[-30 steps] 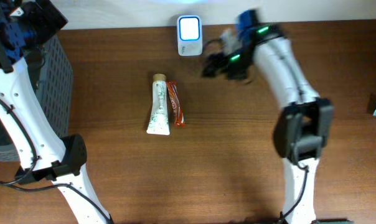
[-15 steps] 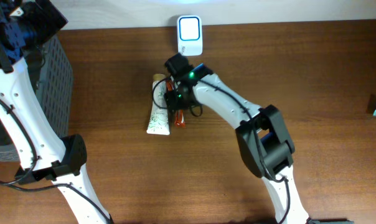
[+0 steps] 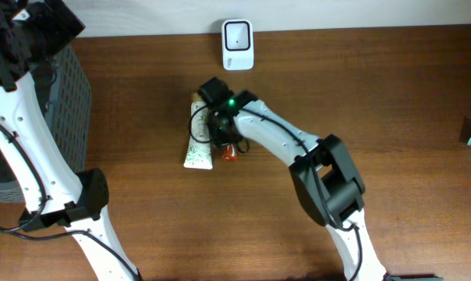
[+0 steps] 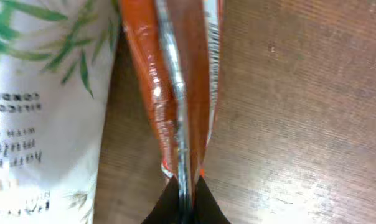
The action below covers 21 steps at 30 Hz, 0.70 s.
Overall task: Scan the item barcode
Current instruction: 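Reach the right gripper to the orange snack bar and grasp it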
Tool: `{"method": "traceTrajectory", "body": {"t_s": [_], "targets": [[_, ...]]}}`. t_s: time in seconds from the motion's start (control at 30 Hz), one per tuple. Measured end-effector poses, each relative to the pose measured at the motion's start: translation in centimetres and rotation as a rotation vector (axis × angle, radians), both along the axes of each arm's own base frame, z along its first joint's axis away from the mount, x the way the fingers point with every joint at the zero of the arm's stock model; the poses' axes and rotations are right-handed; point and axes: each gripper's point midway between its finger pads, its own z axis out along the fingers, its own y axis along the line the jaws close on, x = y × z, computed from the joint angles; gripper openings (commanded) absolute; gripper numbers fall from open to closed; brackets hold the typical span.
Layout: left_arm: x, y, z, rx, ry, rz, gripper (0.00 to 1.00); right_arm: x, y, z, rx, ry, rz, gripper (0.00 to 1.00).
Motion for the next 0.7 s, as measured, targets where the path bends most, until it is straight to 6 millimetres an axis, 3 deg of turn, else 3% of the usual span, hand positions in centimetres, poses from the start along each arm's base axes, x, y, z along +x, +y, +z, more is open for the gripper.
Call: {"method": "traceTrajectory", "body": {"t_s": [0.07,0.1,0.2,0.27,0.37,0.43,0.5,0.6,0.7], "targets": [[0.0,0.0,0.0,0.000,0.000,0.000,0.99,0.2,-1.3,0.3,0.082,0.084,-0.038,0.04],[0.0,0.0,0.0,0.000,0.000,0.000,0.99,1.0,-3.0,0.4,0.137,0.131,-0.083,0.04],[0.0,0.0,0.0,0.000,0.000,0.000,0.99,0.8,-6.4,0.7,0.240,0.267,-0.163,0.04],[0.0,0.0,0.0,0.000,0.000,0.000,0.99,0.8,-9.8,0.0,0.297,0.344,-0.253,0.04],[0.0,0.0,0.0,0.000,0.000,0.000,0.99,-0.1,-13.4,-1.4,0.356,0.429,-0.351,0.32],[0.0,0.0,0.0,0.000,0.000,0.000,0.99,-0.1,-14.9,-1.2,0.405,0.463,-0.405,0.43],[0.0,0.0,0.0,0.000,0.000,0.000,0.99,0.0,-17.1,-0.8,0.397,0.480,-0.459,0.45],[0.0,0.0,0.0,0.000,0.000,0.000,0.99,0.4,-21.9,1.0,0.310,0.476,-0.523,0.47],[0.0,0.0,0.0,0.000,0.000,0.000,0.99,2.5,-23.2,4.8,0.268,0.381,-0.465,0.51]]}}
